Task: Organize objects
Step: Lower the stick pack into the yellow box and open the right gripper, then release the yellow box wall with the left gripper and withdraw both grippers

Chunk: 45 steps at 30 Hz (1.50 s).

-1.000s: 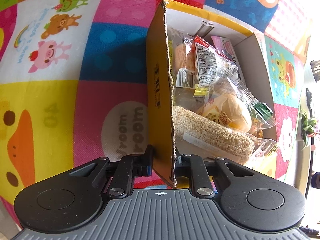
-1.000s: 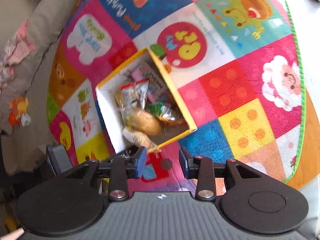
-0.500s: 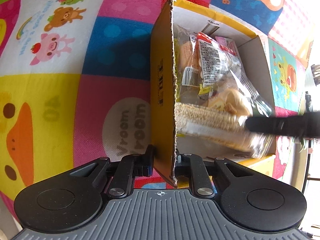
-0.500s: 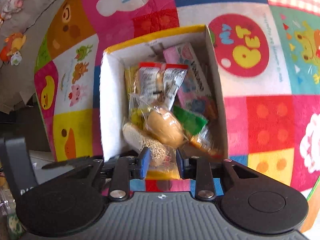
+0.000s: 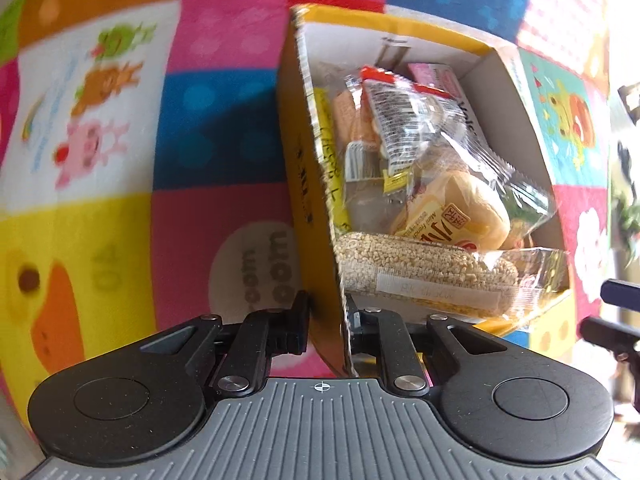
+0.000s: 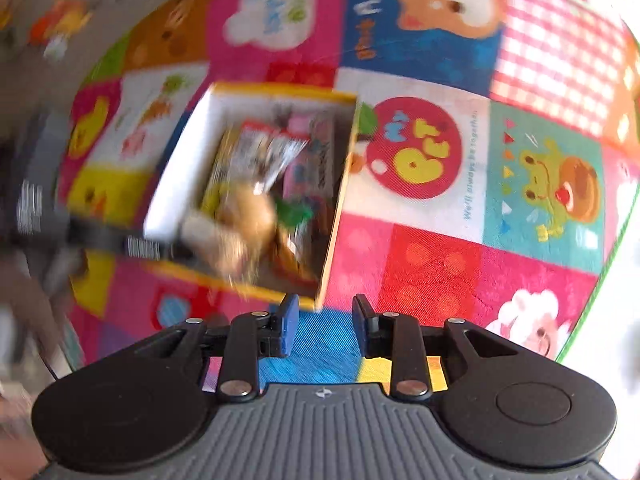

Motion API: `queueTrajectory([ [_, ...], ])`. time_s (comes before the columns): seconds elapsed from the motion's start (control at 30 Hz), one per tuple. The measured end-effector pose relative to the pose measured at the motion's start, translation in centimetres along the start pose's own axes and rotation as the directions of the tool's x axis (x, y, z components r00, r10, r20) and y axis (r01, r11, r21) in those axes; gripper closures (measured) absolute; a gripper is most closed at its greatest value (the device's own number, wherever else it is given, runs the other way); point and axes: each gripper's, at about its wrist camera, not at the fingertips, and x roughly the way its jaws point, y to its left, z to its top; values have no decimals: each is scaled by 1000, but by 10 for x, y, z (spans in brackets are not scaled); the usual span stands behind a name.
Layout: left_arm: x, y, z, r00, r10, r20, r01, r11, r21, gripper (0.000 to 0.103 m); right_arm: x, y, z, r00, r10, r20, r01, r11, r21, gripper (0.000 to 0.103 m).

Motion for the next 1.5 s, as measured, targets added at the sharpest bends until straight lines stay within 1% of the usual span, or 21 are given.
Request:
queueTrajectory([
  [0.07, 2, -14, 1, 998, 46, 42, -51, 993, 108, 87, 24, 4, -14, 1000, -23, -5, 23, 999, -27, 67],
  [0.17, 8, -23, 12, 997, 32, 69, -42, 989, 138, 87, 47, -4, -20, 999, -32, 26, 31, 999, 43, 67],
  [0.23, 13, -36, 27, 995, 20, 94, -36, 985, 170, 87, 47, -13, -18, 996, -25, 87, 17, 996, 92, 67],
  [0.37, 25, -57, 66, 985, -8, 174, -16, 991, 136, 87, 49, -30, -7, 981, -76, 177, 61, 994, 89, 65],
  [0.43, 34, -61, 82, 982, 7, 191, -25, 995, 93, 86, 54, -48, 1, 973, -86, 213, 63, 992, 112, 65],
  [0.5, 38, -62, 88, 976, 25, 216, -36, 998, 49, 78, 58, -62, 7, 966, -92, 241, 60, 989, 135, 65],
  [0.57, 39, -59, 87, 971, 54, 232, -57, 998, 6, 61, 62, -70, 10, 959, -99, 267, 64, 989, 135, 64],
  [0.7, 40, -43, 78, 964, 73, 256, -59, 996, -59, 36, 72, -81, 4, 954, -100, 282, 68, 991, 119, 64],
  [0.77, 43, -35, 78, 957, 105, 272, -87, 993, -75, 7, 73, -84, 1, 952, -101, 289, 73, 992, 105, 64],
  [0.8, 41, -29, 75, 950, 134, 283, -117, 990, -77, 1, 74, -85, -1, 951, -104, 292, 79, 992, 97, 64],
  [0.93, 36, -26, 70, 929, 155, 335, -145, 988, -56, 0, 69, -89, -10, 937, -150, 314, 119, 986, 115, 64],
  [1.0, 28, -31, 61, 907, 175, 383, -171, 984, -44, 0, 61, -94, -20, 929, -187, 321, 139, 976, 166, 61],
  [1.07, 13, -33, 46, 869, 192, 457, -191, 980, -49, 0, 47, -100, -37, 921, -198, 336, 120, 964, 238, 51],
  [1.13, -10, -36, 21, 806, 195, 559, -187, 980, -71, 0, 33, -103, -63, 910, -211, 358, 96, 945, 314, 23],
  [1.17, -20, -39, 5, 780, 187, 597, -174, 982, -80, 0, 29, -101, -76, 910, -211, 358, 88, 939, 331, 21],
  [1.2, -30, -42, -9, 762, 181, 621, -164, 983, -85, 0, 26, -97, -90, 914, -204, 350, 79, 937, 341, 21],
  [1.23, -36, -46, -23, 755, 179, 631, -159, 983, -89, 0, 24, -92, -102, 919, -196, 343, 70, 935, 347, 20],
  [1.27, -38, -48, -40, 758, 175, 628, -149, 984, -94, 0, 23, -85, -113, 924, -188, 334, 64, 934, 350, 19],
  [1.37, -33, -60, -85, 796, 152, 586, -107, 988, -111, 0, 25, -63, -139, 938, -157, 310, 42, 937, 347, 8],
  [1.4, -32, -66, -102, 808, 144, 571, -96, 989, -113, 0, 26, -57, -144, 938, -151, 311, 38, 940, 340, 0],
  [1.5, -11, -82, -136, 834, 136, 535, -96, 990, -101, 0, 36, -45, -154, 936, -160, 314, 60, 950, 306, 0],
])
